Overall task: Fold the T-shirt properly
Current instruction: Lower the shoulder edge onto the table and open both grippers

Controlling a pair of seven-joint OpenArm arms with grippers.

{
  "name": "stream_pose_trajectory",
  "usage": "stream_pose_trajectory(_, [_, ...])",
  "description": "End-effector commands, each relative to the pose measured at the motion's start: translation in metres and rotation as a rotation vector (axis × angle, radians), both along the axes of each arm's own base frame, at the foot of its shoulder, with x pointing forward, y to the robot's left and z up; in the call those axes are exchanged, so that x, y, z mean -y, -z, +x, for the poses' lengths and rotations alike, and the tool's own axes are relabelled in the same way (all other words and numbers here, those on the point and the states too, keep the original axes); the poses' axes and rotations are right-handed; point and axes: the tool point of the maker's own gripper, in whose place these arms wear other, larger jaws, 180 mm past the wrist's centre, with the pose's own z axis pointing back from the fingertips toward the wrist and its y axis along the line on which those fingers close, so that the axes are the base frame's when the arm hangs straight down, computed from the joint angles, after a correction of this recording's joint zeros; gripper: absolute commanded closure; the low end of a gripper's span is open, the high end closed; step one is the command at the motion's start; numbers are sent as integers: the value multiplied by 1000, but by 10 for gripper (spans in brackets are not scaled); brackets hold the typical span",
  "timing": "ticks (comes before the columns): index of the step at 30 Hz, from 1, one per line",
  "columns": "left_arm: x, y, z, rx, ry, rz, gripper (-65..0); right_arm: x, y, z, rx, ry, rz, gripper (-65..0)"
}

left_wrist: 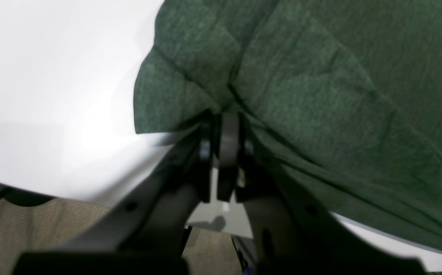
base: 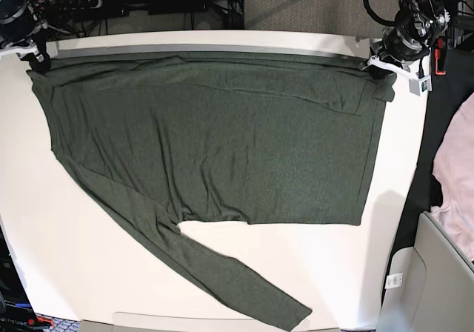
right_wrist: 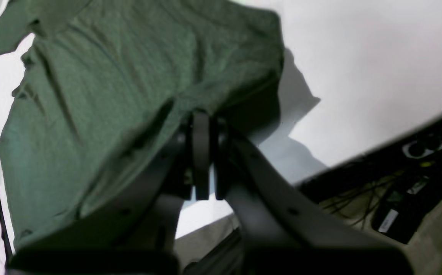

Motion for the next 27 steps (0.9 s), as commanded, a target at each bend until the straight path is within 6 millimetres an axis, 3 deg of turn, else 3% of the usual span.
stream_pose_trajectory(1, [-10,-7,-2,13,-6,43,0,11,-17,7,45,8,-43,-7])
stream_pose_trajectory(12, [-9,-2,-14,-20,-5,38,-4,10,-13,0,28,13,-45,-10])
stream_pose_trajectory(15, [-5,2,-20,-63,5,19,-44,11,-12,-1,25,20,-42,-10])
stream_pose_trajectory(20, [-23,-1,-29,-86,-43,32,-98,11,-12,-2,21,22,-42,-10])
stream_pose_trajectory(27, [-30,-10,-27,-64,-56,53,-140,10,-10,-4,13,20,-36,-11])
